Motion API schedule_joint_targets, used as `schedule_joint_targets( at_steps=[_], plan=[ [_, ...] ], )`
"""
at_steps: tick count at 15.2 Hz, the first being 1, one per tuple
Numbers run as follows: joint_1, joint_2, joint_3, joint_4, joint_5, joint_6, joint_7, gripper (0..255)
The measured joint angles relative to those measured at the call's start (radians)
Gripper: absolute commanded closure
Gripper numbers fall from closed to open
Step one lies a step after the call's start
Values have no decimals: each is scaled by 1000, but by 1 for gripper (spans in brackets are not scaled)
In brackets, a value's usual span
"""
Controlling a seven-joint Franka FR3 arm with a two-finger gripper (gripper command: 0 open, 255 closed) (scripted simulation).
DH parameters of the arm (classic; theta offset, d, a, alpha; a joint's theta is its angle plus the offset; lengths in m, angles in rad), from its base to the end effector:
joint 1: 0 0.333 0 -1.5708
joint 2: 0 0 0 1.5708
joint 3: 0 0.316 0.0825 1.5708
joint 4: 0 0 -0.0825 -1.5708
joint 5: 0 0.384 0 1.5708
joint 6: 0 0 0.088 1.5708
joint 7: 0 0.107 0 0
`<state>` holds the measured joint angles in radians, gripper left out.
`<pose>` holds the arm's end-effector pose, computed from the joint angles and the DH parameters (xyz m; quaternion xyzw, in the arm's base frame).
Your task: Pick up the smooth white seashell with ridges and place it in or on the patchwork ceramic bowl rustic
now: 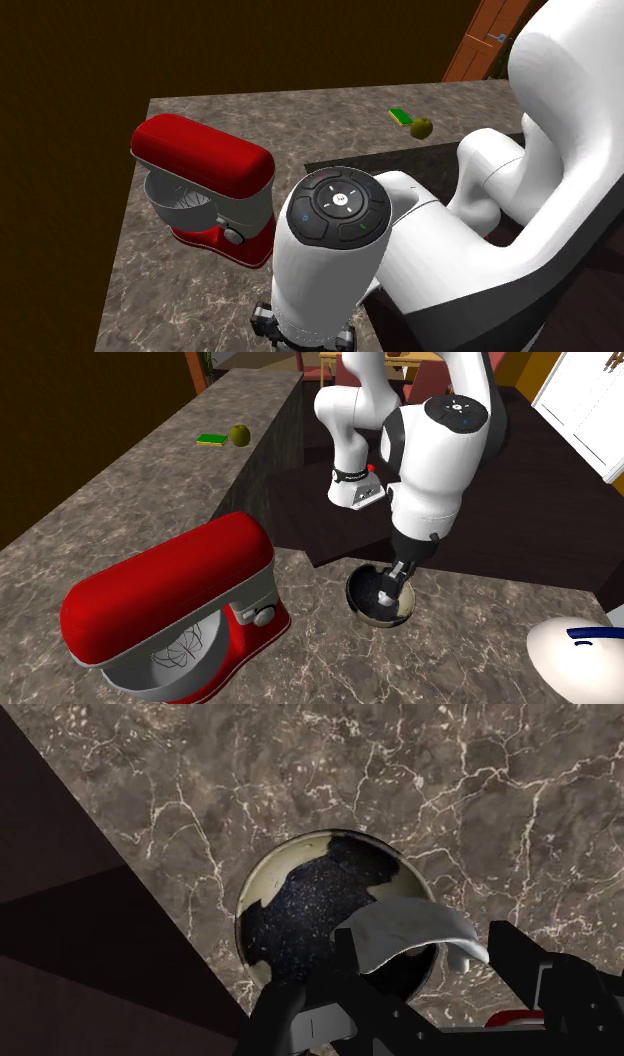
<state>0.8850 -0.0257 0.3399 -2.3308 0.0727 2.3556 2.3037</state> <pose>0.1712 0.4783 0.3518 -0.8444 0.5346 0.0264 0.0199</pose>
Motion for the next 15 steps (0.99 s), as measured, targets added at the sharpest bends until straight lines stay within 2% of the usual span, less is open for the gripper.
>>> schedule_joint_targets(
  at_steps=[4, 15],
  plan=[
    [28, -48, 28, -76, 24, 33, 37, 255],
    [30, 63, 34, -129, -27, 192, 78, 255]
  ],
)
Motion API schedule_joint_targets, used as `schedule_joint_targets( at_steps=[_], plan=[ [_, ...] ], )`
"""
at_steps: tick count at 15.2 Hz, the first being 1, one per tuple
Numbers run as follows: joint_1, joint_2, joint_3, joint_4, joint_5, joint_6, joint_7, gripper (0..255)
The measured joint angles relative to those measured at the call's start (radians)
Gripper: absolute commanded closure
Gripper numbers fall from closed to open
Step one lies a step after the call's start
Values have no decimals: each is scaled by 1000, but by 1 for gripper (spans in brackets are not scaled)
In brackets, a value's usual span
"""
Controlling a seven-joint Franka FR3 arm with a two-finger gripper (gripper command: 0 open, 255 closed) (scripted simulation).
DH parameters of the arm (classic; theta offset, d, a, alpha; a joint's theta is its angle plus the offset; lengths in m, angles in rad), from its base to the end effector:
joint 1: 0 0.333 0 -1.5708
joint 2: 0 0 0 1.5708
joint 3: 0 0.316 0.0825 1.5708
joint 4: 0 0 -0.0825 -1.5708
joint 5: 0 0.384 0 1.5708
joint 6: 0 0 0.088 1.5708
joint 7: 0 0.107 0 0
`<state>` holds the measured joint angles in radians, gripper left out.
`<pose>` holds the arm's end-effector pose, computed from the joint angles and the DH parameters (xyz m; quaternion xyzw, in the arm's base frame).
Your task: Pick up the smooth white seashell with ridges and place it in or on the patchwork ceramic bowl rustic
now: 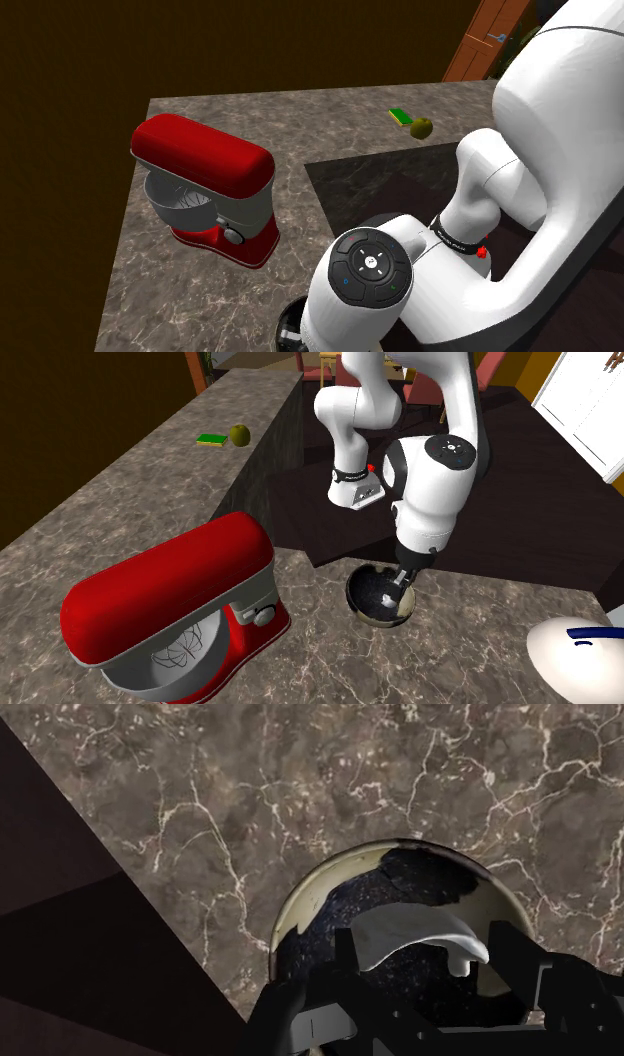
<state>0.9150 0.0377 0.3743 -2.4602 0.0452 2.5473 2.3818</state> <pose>0.1345 0.4650 0.2867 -0.8442 0.5351 0.0261 0.0197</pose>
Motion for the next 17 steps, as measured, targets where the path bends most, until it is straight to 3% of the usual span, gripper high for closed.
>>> schedule_joint_targets(
  at_steps=[9, 10, 17],
  plan=[
    [1, 45, -4, -7, -27, 50, 17, 255],
    [1, 46, -4, -7, -27, 51, 17, 0],
    [0, 26, -2, -10, -15, 34, 9, 0]
  ],
)
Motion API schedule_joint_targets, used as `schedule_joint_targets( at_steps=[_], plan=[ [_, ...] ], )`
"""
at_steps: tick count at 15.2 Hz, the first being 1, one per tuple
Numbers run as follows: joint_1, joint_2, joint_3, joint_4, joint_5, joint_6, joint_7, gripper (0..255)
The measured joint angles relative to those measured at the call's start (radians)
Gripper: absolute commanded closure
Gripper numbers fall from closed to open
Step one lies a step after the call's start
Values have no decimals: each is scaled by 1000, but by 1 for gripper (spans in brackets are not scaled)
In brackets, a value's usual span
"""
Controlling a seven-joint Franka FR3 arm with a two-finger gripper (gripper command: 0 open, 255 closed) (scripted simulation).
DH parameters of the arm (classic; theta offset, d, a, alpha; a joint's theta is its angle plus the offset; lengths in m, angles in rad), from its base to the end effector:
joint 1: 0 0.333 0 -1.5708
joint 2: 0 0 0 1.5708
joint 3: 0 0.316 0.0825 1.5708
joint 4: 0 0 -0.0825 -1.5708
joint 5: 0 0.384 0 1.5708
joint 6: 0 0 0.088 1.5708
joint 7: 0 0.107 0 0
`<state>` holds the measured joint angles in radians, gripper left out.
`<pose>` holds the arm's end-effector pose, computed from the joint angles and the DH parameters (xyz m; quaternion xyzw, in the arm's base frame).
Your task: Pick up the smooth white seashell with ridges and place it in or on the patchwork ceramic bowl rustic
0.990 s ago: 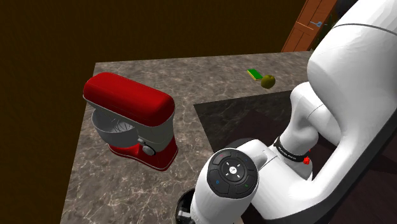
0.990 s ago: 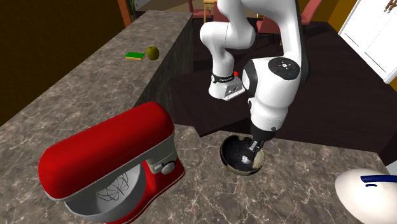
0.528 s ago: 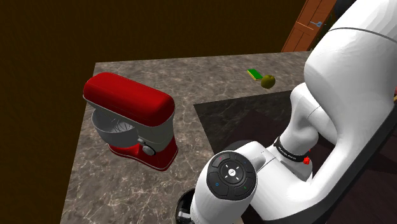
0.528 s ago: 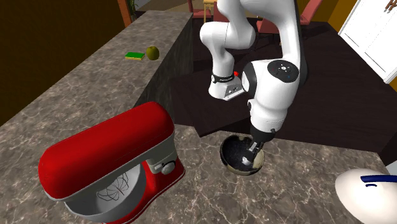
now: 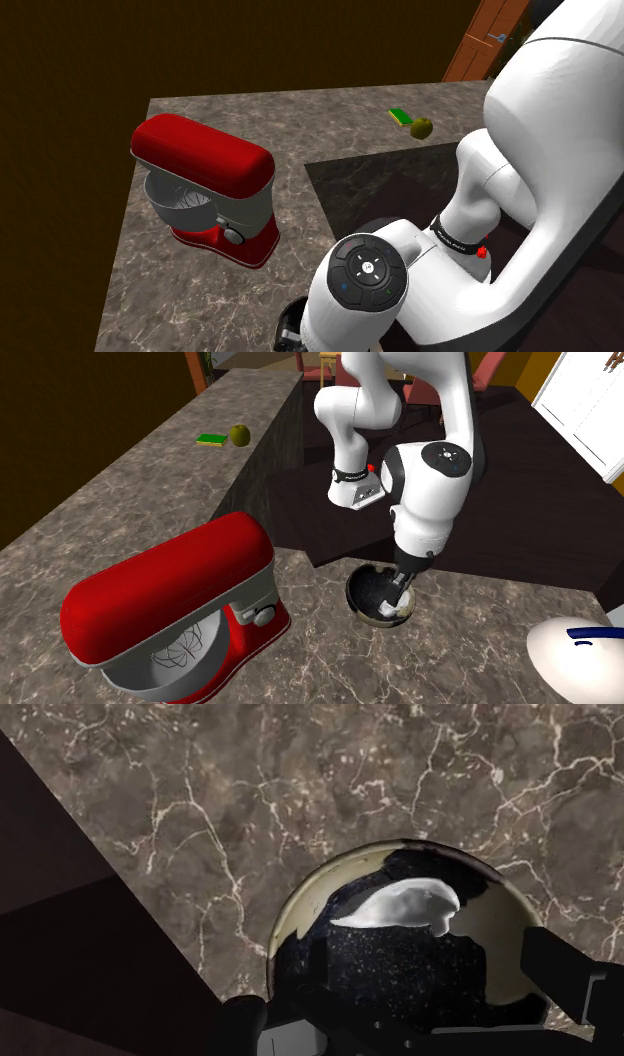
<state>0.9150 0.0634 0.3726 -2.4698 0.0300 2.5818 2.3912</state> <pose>0.1345 0.4638 0.2747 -0.8442 0.5351 0.0261 0.0201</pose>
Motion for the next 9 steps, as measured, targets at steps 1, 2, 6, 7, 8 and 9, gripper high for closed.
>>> schedule_joint_targets(
  at_steps=[1, 2, 6, 7, 8, 9],
  plan=[
    [-1, -15, 1, 8, 9, -22, -6, 0],
    [-3, -47, 3, 8, 26, -52, -19, 0],
    [-4, -98, 2, 22, 53, -114, -39, 0],
    [-4, -100, 2, 22, 54, -116, -40, 0],
    [-4, -101, 2, 21, 55, -117, -41, 0],
    [-4, -102, 2, 21, 55, -118, -41, 0]
  ],
)
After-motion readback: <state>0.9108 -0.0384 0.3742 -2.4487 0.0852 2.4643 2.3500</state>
